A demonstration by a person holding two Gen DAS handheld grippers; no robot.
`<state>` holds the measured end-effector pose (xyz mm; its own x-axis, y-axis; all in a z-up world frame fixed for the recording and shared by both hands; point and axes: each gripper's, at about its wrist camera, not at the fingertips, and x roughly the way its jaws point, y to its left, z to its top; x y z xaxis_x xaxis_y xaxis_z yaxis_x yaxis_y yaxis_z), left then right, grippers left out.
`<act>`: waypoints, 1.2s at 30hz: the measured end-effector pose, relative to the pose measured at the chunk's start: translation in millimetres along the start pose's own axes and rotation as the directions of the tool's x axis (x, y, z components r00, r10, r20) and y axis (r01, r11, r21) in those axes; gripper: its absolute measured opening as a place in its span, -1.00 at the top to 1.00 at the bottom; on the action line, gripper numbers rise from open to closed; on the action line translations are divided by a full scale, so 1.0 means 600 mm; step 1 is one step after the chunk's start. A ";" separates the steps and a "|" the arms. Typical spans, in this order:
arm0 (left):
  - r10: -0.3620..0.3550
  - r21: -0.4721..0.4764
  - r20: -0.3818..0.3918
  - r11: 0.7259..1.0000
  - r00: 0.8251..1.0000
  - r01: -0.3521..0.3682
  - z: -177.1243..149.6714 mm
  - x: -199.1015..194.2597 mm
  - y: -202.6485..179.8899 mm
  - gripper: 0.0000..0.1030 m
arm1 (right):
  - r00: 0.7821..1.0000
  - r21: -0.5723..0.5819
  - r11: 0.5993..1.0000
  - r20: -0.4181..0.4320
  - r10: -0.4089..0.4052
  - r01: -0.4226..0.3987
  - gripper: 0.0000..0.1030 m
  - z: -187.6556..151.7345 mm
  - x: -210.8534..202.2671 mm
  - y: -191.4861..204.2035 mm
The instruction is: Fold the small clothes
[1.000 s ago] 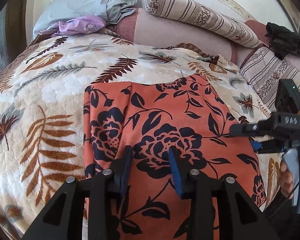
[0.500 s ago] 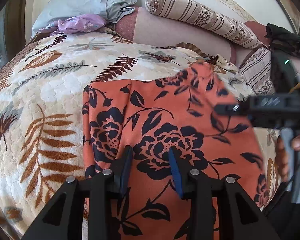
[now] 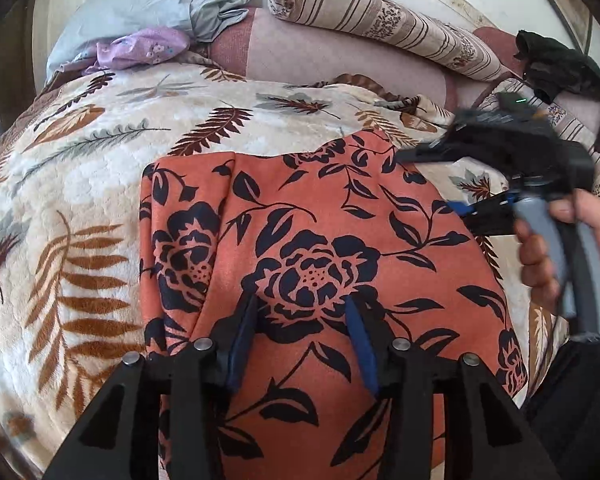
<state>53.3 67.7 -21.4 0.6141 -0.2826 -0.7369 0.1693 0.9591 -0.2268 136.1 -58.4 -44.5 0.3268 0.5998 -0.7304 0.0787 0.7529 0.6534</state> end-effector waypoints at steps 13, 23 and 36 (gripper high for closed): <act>-0.011 -0.029 0.044 0.999 0.999 0.013 0.000 -0.021 0.013 0.09 | 0.988 -0.103 0.986 0.103 -0.119 0.129 -0.44 -0.024 -0.031 0.025; -0.190 -0.479 -0.104 0.870 0.976 0.118 -0.103 -0.068 0.133 0.61 | 0.998 -0.366 0.931 0.057 0.024 -0.001 -0.63 -0.207 -0.102 0.075; -0.142 -0.417 -0.135 0.906 0.981 0.074 -0.073 -0.098 0.117 0.38 | 0.998 -0.332 0.942 0.007 0.056 -0.050 -0.64 -0.210 -0.082 0.047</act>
<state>-4.3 151.2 -21.9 0.4737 -0.4157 -0.7764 -0.1227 0.8418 -0.5256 3.6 -32.2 -15.2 0.3373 0.6388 -0.6915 -0.2550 0.7691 0.5861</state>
